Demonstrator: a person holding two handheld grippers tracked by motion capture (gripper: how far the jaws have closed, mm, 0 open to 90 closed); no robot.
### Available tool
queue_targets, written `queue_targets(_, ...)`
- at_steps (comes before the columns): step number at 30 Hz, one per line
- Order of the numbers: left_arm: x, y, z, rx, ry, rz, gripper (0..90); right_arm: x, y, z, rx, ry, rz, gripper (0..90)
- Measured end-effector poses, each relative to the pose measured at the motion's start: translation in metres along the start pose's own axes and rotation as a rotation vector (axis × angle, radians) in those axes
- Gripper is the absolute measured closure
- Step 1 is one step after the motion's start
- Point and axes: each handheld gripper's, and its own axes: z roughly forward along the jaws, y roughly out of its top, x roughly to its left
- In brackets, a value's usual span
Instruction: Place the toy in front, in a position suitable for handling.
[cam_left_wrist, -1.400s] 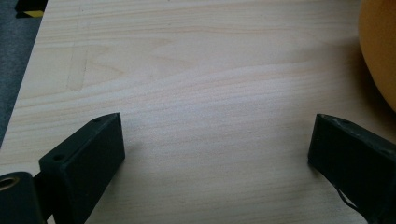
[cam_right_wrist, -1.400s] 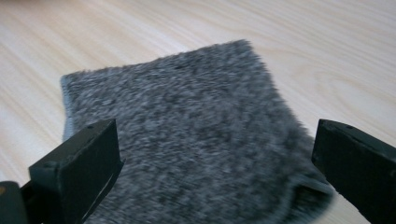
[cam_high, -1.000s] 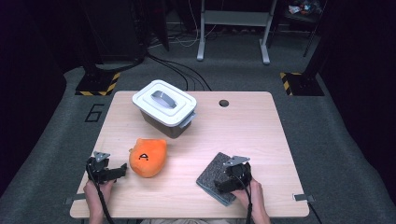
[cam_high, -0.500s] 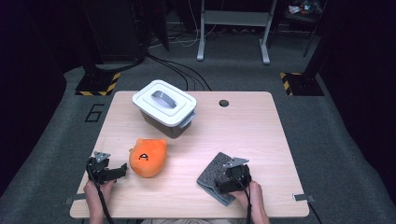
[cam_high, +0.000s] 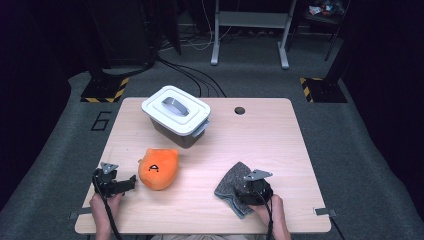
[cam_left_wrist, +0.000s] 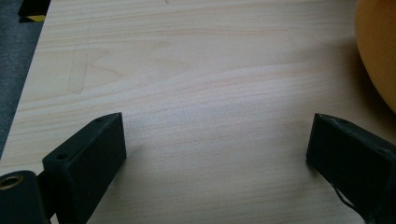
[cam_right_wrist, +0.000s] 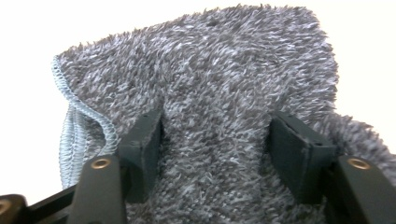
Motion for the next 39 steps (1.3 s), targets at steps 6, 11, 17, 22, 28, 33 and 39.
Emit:
queue_targets(6,0.0,0.0,0.0,-0.002,0.001,0.002,4.5,0.0,-0.002,-0.002,-0.017,-0.003,0.0,50.8)
queue_targets(11,0.0,0.0,0.0,-0.002,0.002,0.002,4.5,0.002,-0.003,-0.004,-0.027,-0.006,0.003,62.0)
queue_targets(17,-0.001,0.0,0.0,-0.006,0.005,0.001,4.6,0.002,-0.005,-0.004,-0.053,-0.007,-0.034,66.8)
queue_targets(22,0.0,0.0,0.0,-0.008,0.006,0.002,4.6,0.001,-0.006,-0.008,-0.071,-0.004,-0.025,68.9)
queue_targets(28,0.0,0.0,0.0,-0.008,0.006,0.002,4.6,-0.001,-0.004,-0.02,-0.103,-0.01,-0.015,68.9)
queue_targets(33,0.0,0.0,0.0,-0.008,0.006,0.003,4.6,-0.005,-0.001,-0.03,-0.124,-0.017,-0.012,68.5)
queue_targets(39,0.0,0.0,0.0,-0.008,0.006,0.002,4.6,-0.013,0.0,-0.038,-0.139,-0.042,0.002,67.9)
